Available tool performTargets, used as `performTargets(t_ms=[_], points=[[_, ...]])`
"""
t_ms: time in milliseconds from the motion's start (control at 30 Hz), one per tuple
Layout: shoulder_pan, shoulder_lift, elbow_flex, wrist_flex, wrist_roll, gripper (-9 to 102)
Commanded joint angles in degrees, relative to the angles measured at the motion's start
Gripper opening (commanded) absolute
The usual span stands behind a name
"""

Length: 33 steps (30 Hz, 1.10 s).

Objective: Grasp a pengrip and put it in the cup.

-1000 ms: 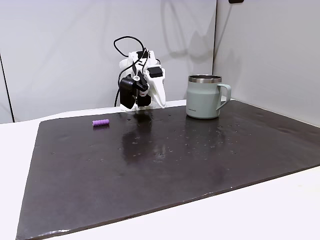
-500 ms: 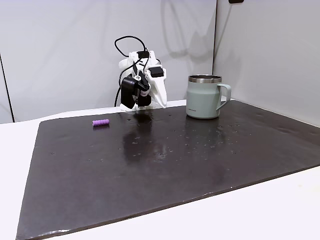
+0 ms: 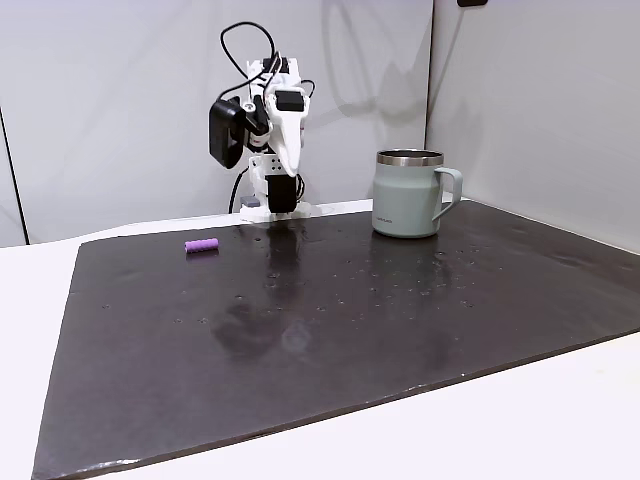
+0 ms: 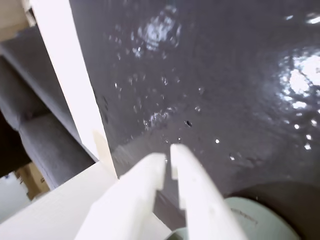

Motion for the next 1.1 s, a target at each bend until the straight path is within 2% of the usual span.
performTargets(t_ms=[0,233,400,500,633,800,1067], points=[[3.78,-9.23,-15.56,7.47,-1.32,0],[10.55,-19.78,-28.65,20.48,-8.7,0],[20.13,-30.32,-37.79,25.84,-16.08,1],[26.37,-36.65,-41.4,26.19,-20.48,4],[32.61,-46.41,-44.91,26.28,-25.49,15],[37.09,-56.87,-48.6,26.19,-29.0,25],[38.5,-64.25,-45.62,19.86,-31.2,25]])
